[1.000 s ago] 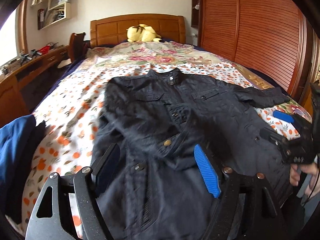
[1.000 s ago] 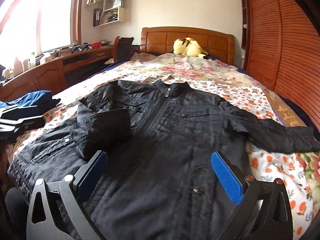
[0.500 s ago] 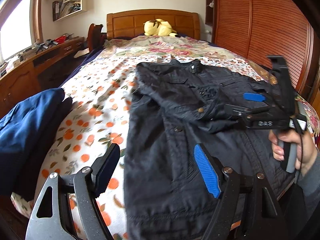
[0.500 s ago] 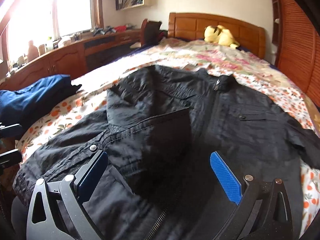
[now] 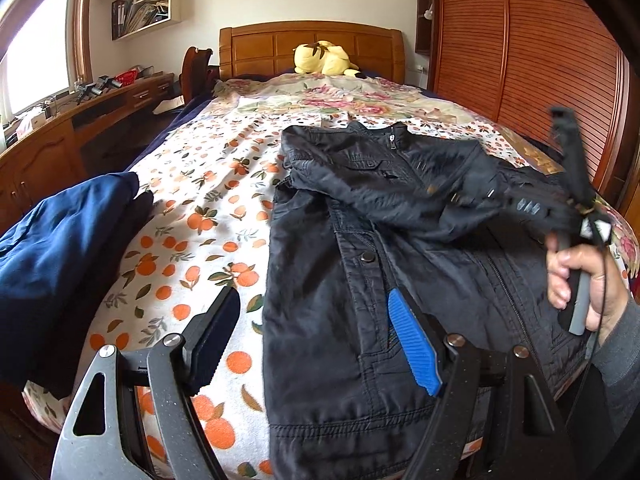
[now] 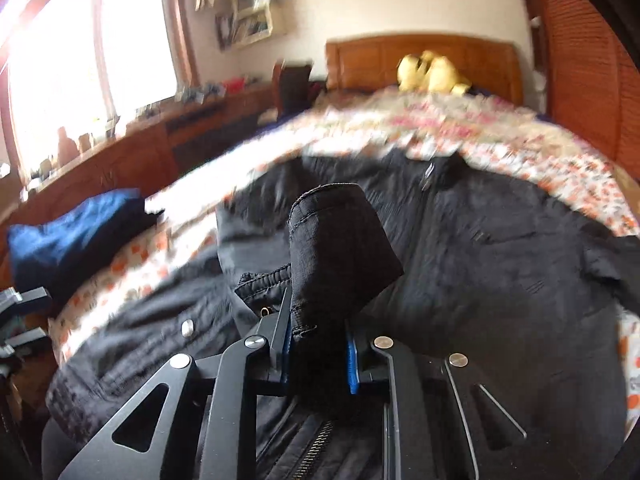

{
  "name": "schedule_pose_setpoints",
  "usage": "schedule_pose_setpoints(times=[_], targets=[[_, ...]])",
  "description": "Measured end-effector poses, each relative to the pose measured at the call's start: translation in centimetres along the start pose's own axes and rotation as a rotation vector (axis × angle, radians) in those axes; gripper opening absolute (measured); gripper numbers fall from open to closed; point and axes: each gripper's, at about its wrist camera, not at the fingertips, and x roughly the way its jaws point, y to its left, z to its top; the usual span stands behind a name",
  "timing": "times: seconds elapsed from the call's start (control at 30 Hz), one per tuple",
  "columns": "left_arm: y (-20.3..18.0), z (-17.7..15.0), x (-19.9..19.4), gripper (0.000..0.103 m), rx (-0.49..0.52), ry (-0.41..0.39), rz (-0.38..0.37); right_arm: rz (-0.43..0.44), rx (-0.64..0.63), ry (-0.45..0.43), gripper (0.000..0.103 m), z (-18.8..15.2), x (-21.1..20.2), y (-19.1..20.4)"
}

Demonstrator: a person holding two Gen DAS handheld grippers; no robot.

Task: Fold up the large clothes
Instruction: 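Grasp the cuff of the folded sleeve with the right gripper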

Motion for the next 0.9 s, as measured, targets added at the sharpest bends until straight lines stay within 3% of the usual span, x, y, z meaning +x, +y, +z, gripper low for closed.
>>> schedule_pose_setpoints(times=[0.17,0.4,0.53,0.63,0.9], targets=[[-1.3,0.6,0.8,0.077,0.011,-0.006,-0.018,-0.089,0.06,-0.138,0.02,0.2,-4.9,-2.7],[-3.4,1.6,1.9,0.077,0.02,-0.017,-0.049,-0.184,0.093,-0.085,0.031,-1.2,-6.8,-5.4],[-4.6,2.1,2.4,0.077,0.031,-0.021,-0.066,-0.208,0.105,-0.111,0.048,-1.6,-8.5,-6.1],[-5.6,2.4,2.8,0.077,0.04,-0.022,-0.074,-0.213,0.114,-0.139,0.055,-1.5,-9.6,-6.7],[-7.7,3.4,4.9,0.077,0.056,-0.022,-0.098,-0.215,0.073,-0.07,0.056,-1.7,-7.7,-5.5]])
